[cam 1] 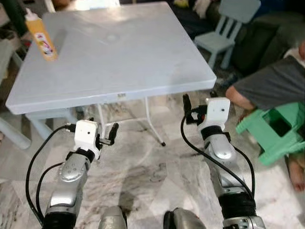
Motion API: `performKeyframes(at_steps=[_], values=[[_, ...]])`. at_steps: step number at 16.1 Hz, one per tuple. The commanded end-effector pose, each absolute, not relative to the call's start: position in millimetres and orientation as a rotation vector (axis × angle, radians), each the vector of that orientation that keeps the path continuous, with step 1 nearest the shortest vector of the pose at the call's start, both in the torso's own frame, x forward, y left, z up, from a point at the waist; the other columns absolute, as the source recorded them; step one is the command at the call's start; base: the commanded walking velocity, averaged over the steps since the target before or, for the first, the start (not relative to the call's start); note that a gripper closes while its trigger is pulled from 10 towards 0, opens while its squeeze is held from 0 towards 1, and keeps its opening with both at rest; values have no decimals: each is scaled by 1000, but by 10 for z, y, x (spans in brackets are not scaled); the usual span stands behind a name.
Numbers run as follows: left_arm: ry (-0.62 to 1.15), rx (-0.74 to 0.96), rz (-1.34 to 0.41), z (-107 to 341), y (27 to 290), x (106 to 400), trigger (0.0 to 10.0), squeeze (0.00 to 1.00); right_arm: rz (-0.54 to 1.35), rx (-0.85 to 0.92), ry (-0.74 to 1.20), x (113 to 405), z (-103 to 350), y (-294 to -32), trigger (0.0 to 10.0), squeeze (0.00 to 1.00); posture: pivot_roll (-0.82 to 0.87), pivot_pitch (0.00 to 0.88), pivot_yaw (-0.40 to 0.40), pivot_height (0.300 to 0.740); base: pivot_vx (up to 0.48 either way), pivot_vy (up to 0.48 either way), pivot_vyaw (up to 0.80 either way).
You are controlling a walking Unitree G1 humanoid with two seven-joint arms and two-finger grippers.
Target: Restocking fridge
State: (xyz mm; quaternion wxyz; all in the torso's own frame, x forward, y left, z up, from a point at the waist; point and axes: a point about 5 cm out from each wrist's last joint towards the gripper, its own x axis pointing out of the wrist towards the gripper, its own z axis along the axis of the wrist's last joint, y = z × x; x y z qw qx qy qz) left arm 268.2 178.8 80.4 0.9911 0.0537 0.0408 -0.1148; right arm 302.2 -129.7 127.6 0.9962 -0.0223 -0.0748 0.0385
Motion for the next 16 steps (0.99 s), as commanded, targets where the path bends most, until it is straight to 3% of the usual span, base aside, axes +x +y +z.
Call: performKeyframes(at_steps=[1, 7, 16], values=[[81, 105, -230, 826, 1813, 2673, 10000, 0, 70, -45, -161, 3022, 1294, -1297, 10000, 0, 15, 128, 35, 740, 0, 0, 0], [91, 117, -254, 846, 1828, 2679, 10000, 0, 58, -60, -177, 2979, 1305, -1260, 10000, 0, 19, 145, 63, 740, 0, 0, 0], [98, 118, -269, 855, 1815, 2668, 10000, 0, 102, -100, -378, 2932, 1813, -1100, 10000, 0, 27, 149, 71, 740, 0, 0, 0]])
